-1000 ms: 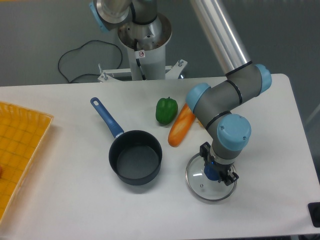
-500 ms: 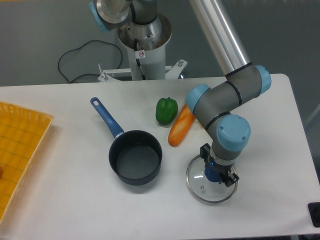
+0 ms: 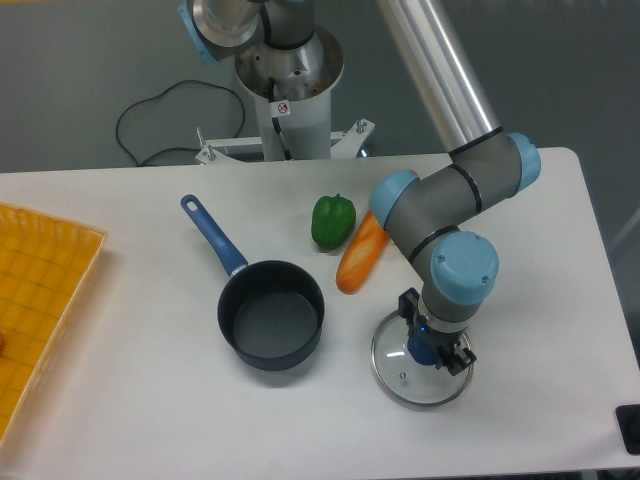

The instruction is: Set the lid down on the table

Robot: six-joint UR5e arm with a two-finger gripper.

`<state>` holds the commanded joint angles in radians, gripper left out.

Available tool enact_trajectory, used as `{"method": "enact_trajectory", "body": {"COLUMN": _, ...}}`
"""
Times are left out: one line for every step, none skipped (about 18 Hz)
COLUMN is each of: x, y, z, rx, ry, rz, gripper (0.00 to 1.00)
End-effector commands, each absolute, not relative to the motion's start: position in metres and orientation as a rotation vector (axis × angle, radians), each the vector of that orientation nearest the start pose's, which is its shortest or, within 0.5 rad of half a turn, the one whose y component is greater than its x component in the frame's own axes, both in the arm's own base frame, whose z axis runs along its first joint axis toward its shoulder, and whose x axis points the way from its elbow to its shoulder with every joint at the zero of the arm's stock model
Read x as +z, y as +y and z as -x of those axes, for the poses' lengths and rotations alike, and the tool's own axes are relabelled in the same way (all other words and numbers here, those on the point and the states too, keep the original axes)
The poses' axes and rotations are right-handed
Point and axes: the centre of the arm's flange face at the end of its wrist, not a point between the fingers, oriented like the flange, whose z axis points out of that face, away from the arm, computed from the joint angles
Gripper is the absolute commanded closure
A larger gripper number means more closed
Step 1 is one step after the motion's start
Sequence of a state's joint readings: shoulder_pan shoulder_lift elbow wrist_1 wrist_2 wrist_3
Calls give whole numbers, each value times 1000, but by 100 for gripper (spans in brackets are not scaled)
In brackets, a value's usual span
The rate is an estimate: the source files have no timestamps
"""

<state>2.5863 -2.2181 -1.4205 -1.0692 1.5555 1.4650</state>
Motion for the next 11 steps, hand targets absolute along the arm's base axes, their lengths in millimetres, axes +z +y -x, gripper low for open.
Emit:
{"method": "enact_trajectory", "body": {"x": 214, "y": 484, "z": 525, "rx": -3, "ry": 697, "rz": 3047, "gripper": 61}}
{"method": "enact_trajectory", "body": {"x": 215, "y": 485, "z": 525, "rx": -1, "ry": 697, "rz": 3047, "gripper": 61}}
{"method": "enact_trajectory", "body": {"x": 214, "y": 485, "z": 525, "rx": -3, "ry": 697, "rz": 3047, "gripper": 61}}
{"method": "enact_trajectory", "body": {"x": 213, "y": 485, "z": 524, "rx": -5, "ry": 697, "rz": 3049, "gripper": 61}}
{"method": "enact_trajectory", "body": {"x": 213, "y": 485, "z": 524, "rx": -6, "ry": 699, "rz": 3047, "gripper": 61}}
{"method": "enact_trajectory", "body": {"x": 213, "y": 485, "z": 524, "rx": -6, "ry": 697, "rz": 3048, "gripper": 61}}
{"method": "enact_trajectory", "body": {"x": 212, "y": 485, "z": 524, "rx": -7, "ry": 697, "rz": 3050, "gripper": 61}}
{"method": "enact_trajectory", "body": {"x": 212, "y": 485, "z": 524, "rx": -7, "ry": 697, "rz": 3050, "gripper": 61}}
{"method": "enact_trajectory", "body": {"x": 212, "y": 485, "z": 524, "rx": -7, "ry": 697, "rz": 3050, "gripper": 61}}
{"method": "enact_trajectory", "body": {"x": 211, "y": 485, "z": 524, "rx": -9, "ry": 697, "rz": 3050, "gripper": 61}}
{"method": "enact_trajectory", "body": {"x": 210, "y": 485, "z": 524, "rx": -12, "ry": 697, "rz": 3051, "gripper": 61}}
